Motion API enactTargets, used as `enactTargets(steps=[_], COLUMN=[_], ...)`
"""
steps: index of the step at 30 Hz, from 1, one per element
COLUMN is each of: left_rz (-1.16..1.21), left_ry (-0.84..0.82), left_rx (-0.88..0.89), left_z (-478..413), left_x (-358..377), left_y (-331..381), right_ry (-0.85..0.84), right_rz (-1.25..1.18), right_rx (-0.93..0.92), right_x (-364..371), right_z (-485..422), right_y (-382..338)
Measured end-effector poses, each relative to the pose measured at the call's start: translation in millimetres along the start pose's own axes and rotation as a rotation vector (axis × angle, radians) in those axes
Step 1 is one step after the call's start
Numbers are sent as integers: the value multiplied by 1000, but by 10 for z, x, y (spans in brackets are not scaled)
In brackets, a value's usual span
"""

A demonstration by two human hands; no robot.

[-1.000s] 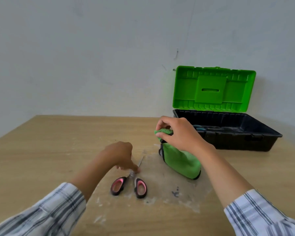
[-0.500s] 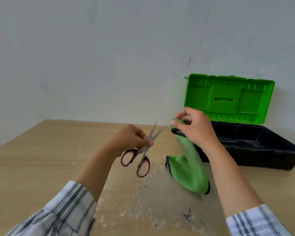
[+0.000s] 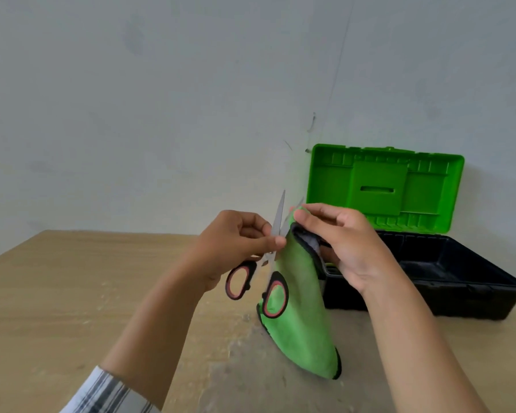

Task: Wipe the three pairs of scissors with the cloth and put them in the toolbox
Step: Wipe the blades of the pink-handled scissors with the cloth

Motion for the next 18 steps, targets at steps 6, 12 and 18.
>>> enactTargets(steps=[6, 12, 18], left_rz=[-14, -193, -199], left_ry=[-35, -155, -44], left_rx=[-21, -11, 13], left_z=[21, 71, 103], left_x=[27, -20, -66], left_y=[-7, 17, 109], right_ry=[92, 168, 141], right_rz=[40, -28, -13], right_rx=[-66, -57, -62], right_x=[-2, -117, -21], right_z=[-37, -62, -35], right_y=[21, 1, -1])
Point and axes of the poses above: each hand's wrist, its own z-axis away from the middle knuckle, its own x-axis out of the palm, y = z × x, the point moved 5 cm from there along -z, towards the middle knuckle, and after that the axes turned 1 degree about -y, right-handed, at the moved point
